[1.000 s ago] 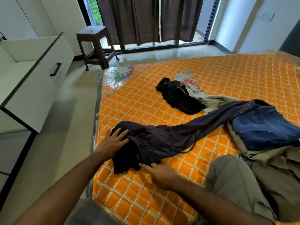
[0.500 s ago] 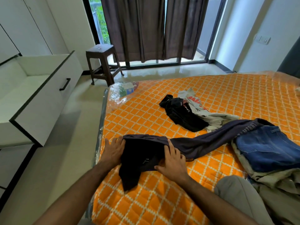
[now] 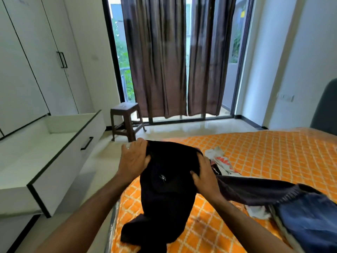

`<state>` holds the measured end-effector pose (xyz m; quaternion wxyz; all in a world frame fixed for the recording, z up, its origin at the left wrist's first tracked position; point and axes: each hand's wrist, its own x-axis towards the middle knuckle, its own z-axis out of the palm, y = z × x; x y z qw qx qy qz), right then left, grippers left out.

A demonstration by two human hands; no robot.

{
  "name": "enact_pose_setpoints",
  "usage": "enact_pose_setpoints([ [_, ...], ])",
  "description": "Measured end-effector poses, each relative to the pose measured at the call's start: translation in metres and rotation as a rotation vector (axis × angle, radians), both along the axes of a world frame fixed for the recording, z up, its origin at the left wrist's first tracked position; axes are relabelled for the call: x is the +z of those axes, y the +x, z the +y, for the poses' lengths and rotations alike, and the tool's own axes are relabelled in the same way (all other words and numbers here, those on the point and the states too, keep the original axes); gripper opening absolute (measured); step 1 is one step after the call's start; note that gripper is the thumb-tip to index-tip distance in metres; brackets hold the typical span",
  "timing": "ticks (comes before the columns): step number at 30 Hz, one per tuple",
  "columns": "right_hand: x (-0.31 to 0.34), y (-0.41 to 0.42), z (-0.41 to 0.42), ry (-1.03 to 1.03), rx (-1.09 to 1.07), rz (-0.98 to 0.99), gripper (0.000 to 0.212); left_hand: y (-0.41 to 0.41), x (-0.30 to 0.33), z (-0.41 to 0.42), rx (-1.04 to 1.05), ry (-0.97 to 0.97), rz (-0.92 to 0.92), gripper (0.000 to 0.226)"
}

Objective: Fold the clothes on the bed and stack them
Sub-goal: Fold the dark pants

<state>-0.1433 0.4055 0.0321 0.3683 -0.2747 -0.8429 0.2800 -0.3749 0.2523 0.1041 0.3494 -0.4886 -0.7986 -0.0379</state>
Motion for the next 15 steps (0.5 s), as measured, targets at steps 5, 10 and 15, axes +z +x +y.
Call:
enact_pose_setpoints([
  [5, 0.053, -0.002, 0.035, 0.103, 0.092, 0.095, 0.069, -0.028, 0.056, -0.004, -0.219, 0.014, 0.043, 0.013],
  [10, 0.080, 0.038, 0.088, 0.497, 0.190, -0.528, 0.025, -0.064, 0.081, -0.032, -0.192, -0.260, 0.174, 0.030],
  [15, 0.120, 0.068, 0.096, 0.489, 0.284, -0.786, 0.016, -0.059, 0.088, -0.047, -0.322, -0.312, 0.261, 0.019],
])
